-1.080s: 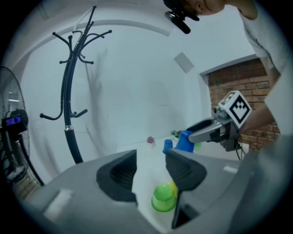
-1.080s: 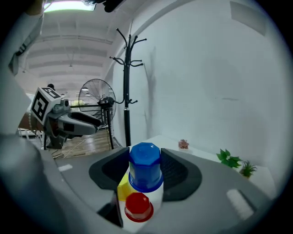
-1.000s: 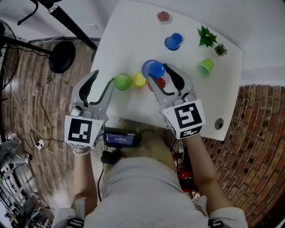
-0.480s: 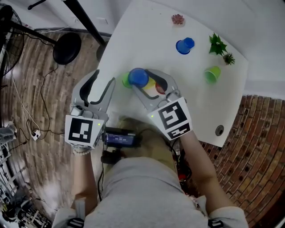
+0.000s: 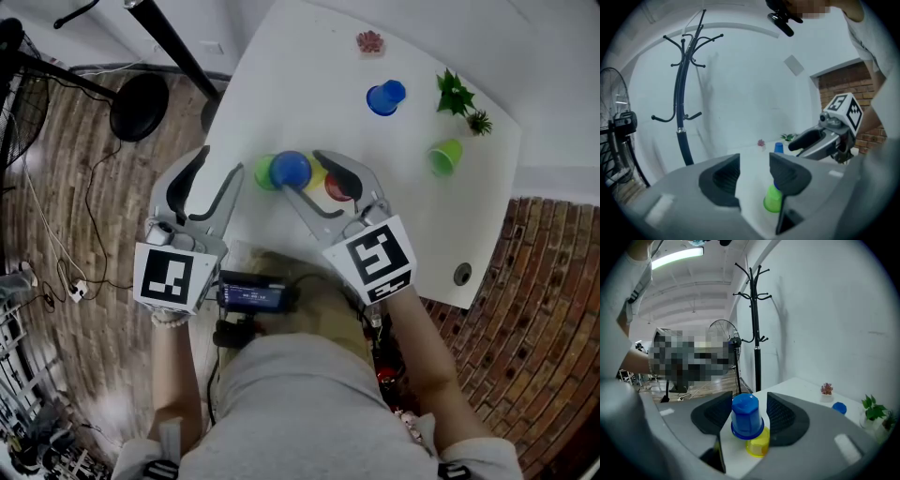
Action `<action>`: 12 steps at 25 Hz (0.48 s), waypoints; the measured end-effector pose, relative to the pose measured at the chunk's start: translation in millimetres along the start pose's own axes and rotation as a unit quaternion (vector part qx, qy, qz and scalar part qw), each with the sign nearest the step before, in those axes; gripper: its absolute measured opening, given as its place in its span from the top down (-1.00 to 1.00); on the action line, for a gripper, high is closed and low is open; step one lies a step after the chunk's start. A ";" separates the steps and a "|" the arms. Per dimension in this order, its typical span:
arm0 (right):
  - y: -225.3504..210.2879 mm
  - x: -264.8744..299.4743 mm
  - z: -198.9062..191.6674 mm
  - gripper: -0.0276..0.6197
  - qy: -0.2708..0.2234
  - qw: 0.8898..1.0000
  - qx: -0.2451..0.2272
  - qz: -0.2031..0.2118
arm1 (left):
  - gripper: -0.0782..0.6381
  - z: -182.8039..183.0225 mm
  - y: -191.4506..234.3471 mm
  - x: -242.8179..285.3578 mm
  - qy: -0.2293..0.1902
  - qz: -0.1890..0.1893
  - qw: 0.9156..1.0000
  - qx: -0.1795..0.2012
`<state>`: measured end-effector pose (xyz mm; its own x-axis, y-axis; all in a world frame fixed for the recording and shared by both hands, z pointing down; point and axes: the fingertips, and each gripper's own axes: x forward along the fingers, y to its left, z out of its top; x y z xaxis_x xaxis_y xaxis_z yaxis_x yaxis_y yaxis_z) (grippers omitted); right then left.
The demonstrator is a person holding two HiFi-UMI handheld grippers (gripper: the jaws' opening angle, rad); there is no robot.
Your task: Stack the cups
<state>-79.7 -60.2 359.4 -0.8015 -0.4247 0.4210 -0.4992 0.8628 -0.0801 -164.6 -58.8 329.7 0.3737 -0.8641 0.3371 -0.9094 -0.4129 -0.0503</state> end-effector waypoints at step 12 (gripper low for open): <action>-46.6 -72.1 -18.7 0.25 -0.033 0.989 0.073 -0.127 | 0.23 73.4 3.5 86.8 -0.040 -0.152 0.983 0.092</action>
<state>7.5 -64.7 349.7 -0.6616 -0.6433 0.3853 -0.7252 0.6796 -0.1104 -121.9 -156.3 289.8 0.6435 -0.7090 0.2884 -0.7071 -0.6950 -0.1307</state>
